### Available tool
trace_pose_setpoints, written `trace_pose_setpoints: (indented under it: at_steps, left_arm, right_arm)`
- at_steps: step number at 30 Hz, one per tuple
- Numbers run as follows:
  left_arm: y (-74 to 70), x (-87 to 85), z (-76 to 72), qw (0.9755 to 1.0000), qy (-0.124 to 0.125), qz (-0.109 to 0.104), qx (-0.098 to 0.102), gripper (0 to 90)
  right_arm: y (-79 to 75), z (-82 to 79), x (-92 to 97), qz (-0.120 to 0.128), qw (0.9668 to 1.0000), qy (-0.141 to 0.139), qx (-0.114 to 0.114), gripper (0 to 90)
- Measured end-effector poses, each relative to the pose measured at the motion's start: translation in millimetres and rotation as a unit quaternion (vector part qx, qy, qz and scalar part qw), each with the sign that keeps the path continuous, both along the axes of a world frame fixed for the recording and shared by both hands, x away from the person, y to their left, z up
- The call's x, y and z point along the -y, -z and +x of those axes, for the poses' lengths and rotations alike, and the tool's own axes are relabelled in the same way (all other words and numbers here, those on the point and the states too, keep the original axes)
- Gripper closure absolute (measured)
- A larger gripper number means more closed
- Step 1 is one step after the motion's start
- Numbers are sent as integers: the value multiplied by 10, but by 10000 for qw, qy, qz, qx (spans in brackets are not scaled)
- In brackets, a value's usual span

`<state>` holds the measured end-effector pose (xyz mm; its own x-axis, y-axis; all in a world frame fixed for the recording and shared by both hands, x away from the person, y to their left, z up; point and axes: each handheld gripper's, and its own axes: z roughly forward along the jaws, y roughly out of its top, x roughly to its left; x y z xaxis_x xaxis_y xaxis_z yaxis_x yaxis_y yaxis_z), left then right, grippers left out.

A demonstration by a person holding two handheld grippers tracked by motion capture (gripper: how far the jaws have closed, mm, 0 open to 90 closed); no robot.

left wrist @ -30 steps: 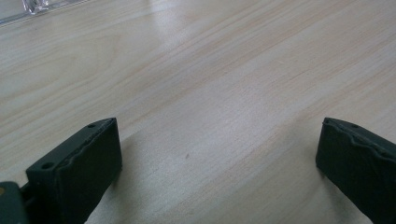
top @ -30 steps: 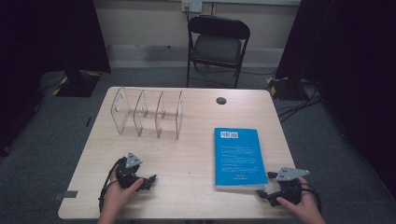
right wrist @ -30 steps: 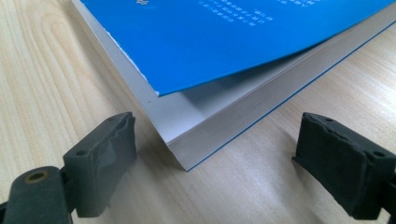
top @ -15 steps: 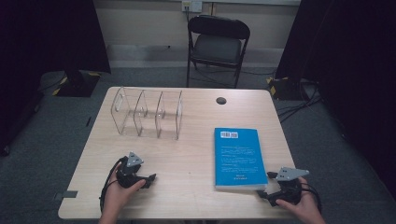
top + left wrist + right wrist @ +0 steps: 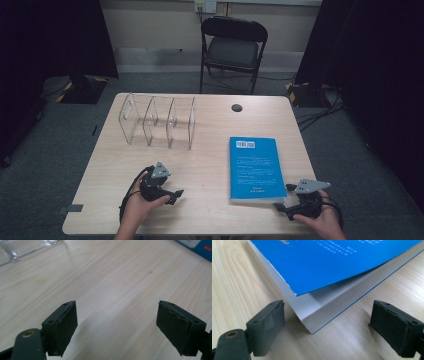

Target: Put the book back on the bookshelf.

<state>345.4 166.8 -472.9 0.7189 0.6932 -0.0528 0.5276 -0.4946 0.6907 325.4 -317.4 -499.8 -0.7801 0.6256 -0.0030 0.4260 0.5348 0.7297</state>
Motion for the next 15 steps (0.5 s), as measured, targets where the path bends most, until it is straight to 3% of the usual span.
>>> trace_pose_setpoints:
  at_steps: [2, 11, 15]
  left_arm:
    - [-5, 61, 0, 9998, 101, -119, -81, 176]
    - [-40, 304, 6, 9983, 478, -288, -152, 182]
    - [-38, 407, 6, 9974, 662, -222, -202, 184]
  right_arm:
    - [0, 0, -5, -3, 10000, 19, 11, 117]
    - [-2, 19, -57, 21, 10000, -8, 18, 147]
    - [-1, 23, -74, 21, 10000, -16, 27, 147]
